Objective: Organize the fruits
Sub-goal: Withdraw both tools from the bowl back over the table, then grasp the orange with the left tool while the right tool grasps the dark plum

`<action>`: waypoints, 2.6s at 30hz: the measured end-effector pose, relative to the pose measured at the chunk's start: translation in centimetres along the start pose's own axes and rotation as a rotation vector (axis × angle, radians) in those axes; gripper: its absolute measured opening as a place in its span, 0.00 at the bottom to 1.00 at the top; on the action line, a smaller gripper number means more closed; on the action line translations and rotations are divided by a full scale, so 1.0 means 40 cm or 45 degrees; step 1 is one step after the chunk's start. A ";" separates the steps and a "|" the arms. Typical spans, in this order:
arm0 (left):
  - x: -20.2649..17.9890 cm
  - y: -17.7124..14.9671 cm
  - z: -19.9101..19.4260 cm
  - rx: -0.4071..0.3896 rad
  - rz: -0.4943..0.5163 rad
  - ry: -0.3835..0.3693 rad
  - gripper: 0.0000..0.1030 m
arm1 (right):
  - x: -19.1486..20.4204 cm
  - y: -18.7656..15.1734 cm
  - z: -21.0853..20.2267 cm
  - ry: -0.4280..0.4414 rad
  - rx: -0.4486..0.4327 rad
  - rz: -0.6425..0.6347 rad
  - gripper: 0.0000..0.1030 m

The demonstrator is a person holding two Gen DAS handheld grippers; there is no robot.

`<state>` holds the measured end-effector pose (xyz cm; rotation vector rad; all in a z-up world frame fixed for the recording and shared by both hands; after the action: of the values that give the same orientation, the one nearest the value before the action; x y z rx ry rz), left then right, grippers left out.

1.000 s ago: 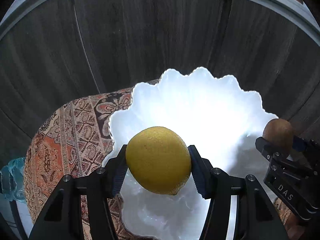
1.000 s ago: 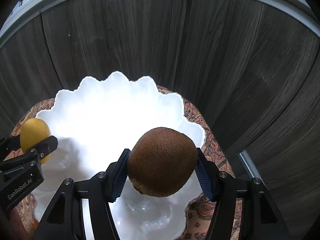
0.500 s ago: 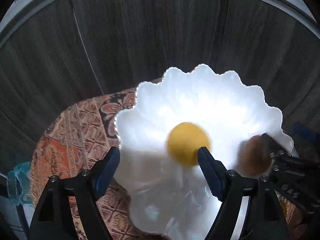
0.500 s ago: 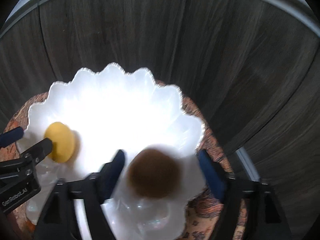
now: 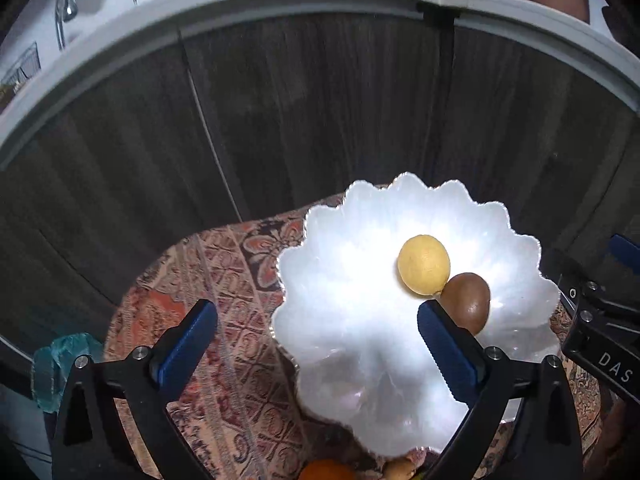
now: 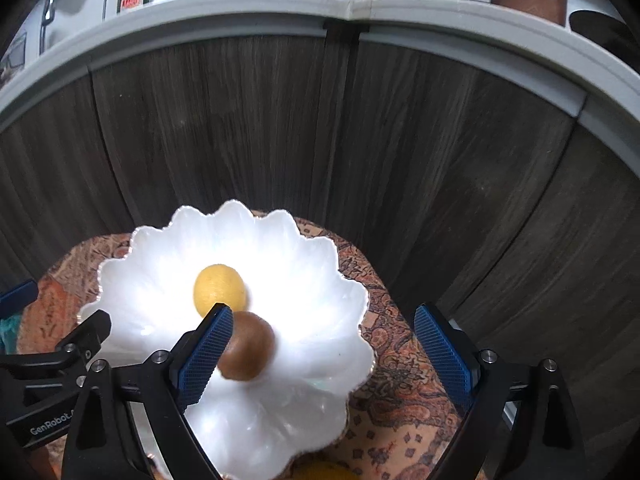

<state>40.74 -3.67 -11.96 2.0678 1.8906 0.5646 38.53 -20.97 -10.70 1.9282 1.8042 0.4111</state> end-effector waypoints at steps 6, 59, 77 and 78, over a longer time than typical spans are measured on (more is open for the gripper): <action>0.008 -0.027 -0.087 -0.039 -0.004 -0.003 1.00 | -0.018 -0.020 -0.083 0.010 -0.046 0.016 0.90; -0.219 -0.427 -0.139 0.029 0.048 -0.087 0.98 | -0.240 -0.447 -0.160 -0.041 0.082 0.131 0.90; -0.250 -0.488 0.044 0.265 0.061 -0.132 0.71 | -0.206 -0.490 -0.060 -0.019 0.195 0.070 0.90; -0.251 -0.490 0.050 0.273 0.064 -0.135 0.68 | -0.203 -0.490 -0.057 -0.021 0.200 0.066 0.90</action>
<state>23.71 -11.55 -23.65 2.2338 1.9162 0.2664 19.90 -28.15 -18.25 2.0812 1.8276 0.2772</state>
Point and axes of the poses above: each gripper's, at about its wrist camera, not at the fingertips, and z roughly the way its jaws point, x to its left, y to its top, the point moved 4 cm from there along z, roughly the way its jaws point, and after that the axes turned 14 degrees about x, right-handed, at the moved point
